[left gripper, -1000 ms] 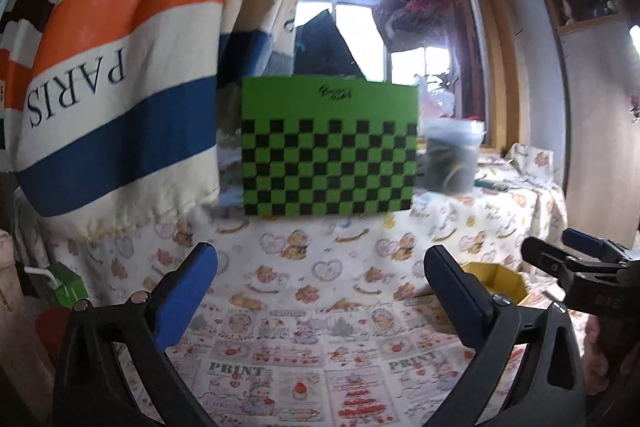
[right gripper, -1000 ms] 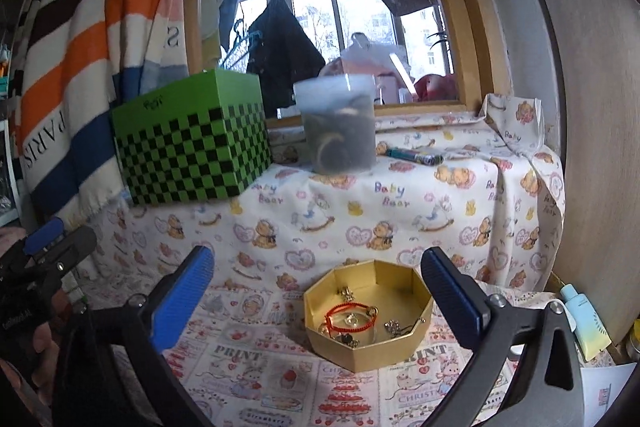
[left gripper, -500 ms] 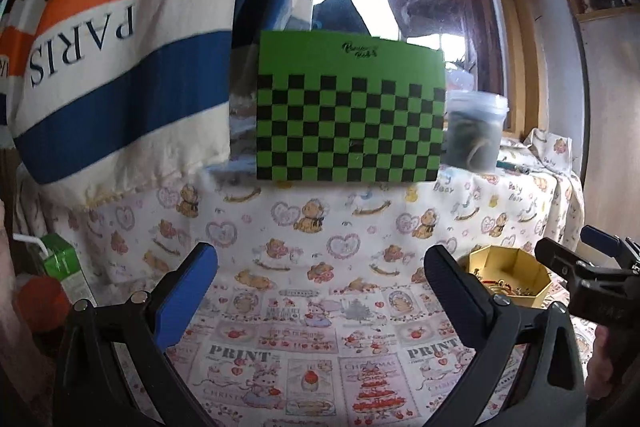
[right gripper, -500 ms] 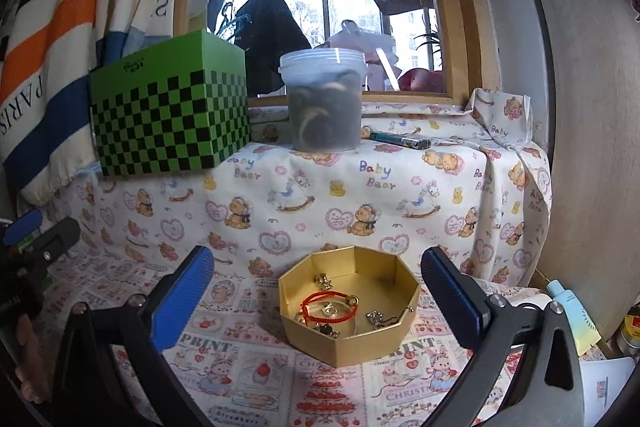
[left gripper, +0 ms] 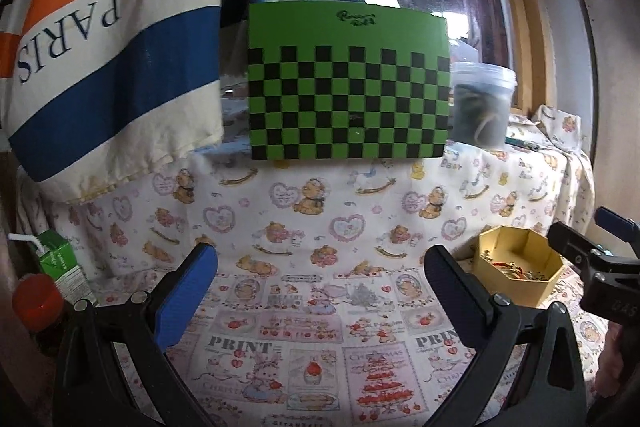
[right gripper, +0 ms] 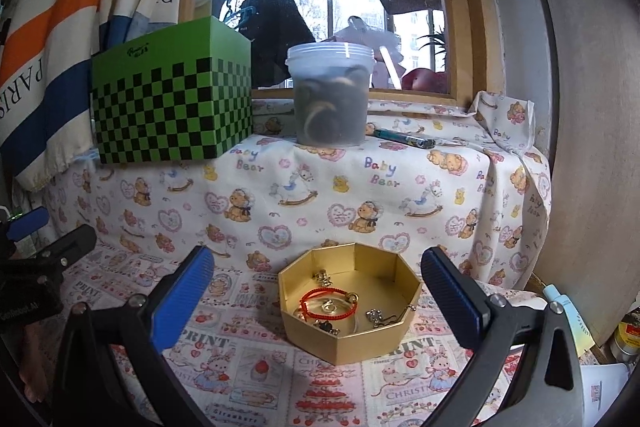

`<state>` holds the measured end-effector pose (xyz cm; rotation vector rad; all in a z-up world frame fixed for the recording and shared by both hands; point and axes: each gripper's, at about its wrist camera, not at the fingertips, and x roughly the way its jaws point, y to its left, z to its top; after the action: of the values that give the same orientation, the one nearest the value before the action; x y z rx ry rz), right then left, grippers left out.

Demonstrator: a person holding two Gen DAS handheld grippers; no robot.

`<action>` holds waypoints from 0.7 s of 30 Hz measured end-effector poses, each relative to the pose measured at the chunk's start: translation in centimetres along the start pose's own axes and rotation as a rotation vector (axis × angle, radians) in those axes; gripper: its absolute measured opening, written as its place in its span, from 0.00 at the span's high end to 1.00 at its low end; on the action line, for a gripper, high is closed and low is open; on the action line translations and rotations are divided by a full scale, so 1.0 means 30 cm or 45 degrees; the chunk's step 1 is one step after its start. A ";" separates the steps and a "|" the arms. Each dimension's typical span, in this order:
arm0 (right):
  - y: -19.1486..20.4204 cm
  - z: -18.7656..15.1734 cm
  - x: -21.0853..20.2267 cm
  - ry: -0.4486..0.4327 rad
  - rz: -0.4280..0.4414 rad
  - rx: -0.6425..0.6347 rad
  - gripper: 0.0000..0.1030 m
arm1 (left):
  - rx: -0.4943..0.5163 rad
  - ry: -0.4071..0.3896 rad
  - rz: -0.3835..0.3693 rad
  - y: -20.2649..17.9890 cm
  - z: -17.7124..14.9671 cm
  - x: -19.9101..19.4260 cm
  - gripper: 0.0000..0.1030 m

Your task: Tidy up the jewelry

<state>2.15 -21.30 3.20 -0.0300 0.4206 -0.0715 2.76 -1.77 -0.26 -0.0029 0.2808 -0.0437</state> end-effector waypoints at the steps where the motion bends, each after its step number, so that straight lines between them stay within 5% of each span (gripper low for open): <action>1: -0.001 0.000 -0.002 -0.002 -0.001 0.001 0.00 | -0.003 0.000 -0.002 0.002 0.000 0.000 0.00; 21: 0.001 -0.001 0.001 0.002 -0.006 0.000 0.00 | -0.004 0.011 0.033 0.002 -0.001 0.001 0.00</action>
<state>2.16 -21.27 3.16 -0.0309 0.4220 -0.0763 2.79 -1.71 -0.28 -0.0024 0.2894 -0.0173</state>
